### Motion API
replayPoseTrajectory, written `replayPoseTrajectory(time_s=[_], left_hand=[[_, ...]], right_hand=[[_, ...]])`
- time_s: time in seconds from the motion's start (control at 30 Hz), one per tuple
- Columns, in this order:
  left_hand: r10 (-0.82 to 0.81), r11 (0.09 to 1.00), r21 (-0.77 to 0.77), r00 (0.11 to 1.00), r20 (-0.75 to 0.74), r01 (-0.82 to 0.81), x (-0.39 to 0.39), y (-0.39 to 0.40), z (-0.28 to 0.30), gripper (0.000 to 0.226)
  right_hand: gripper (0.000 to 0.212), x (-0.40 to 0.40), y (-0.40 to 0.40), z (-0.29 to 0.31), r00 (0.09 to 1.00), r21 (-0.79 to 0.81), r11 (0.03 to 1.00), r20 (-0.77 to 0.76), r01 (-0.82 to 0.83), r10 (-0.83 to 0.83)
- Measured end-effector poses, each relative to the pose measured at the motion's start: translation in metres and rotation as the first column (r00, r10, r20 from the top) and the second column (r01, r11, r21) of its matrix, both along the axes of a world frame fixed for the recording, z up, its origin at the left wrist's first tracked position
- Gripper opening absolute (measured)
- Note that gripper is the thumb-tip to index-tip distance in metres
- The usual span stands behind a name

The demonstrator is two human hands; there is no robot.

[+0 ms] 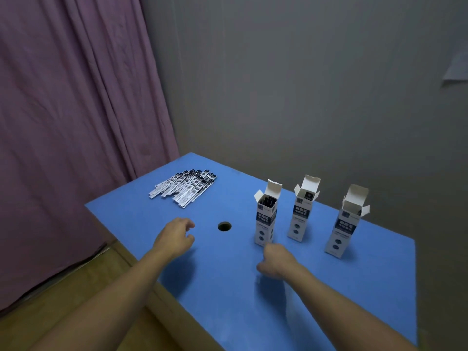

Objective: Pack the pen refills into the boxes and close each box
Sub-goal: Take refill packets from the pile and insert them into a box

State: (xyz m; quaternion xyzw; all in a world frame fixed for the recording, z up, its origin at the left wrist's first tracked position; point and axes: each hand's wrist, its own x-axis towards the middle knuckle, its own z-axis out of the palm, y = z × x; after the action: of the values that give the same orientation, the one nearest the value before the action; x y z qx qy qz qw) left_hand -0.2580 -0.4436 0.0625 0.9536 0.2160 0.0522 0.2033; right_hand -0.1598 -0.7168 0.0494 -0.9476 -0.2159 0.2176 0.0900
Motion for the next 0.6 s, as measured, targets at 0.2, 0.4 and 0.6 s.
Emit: replayPoseTrajectory(time_s=[0.2,0.4,0.6], left_hand=[[0.037,0.940,0.340,0.996,-0.078,-0.008,-0.032,0.015,0.010,0.042],[0.069,0.905,0.425,0.989,-0.134,-0.005,-0.056,0.028,0.022,0.046],[0.055,0.925,0.381,0.988,-0.141,0.003,-0.071,0.060,0.026,0.049]], right_hand=[[0.035,-0.011,0.031,0.021,0.948,0.008,0.975,0.237,-0.222,0.213],[0.049,-0.026,0.079,0.031,0.905,0.003,0.945,0.290,-0.326,0.311],[0.034,-0.035,0.128,0.032,0.891,-0.011,0.923,0.258,-0.384,0.374]])
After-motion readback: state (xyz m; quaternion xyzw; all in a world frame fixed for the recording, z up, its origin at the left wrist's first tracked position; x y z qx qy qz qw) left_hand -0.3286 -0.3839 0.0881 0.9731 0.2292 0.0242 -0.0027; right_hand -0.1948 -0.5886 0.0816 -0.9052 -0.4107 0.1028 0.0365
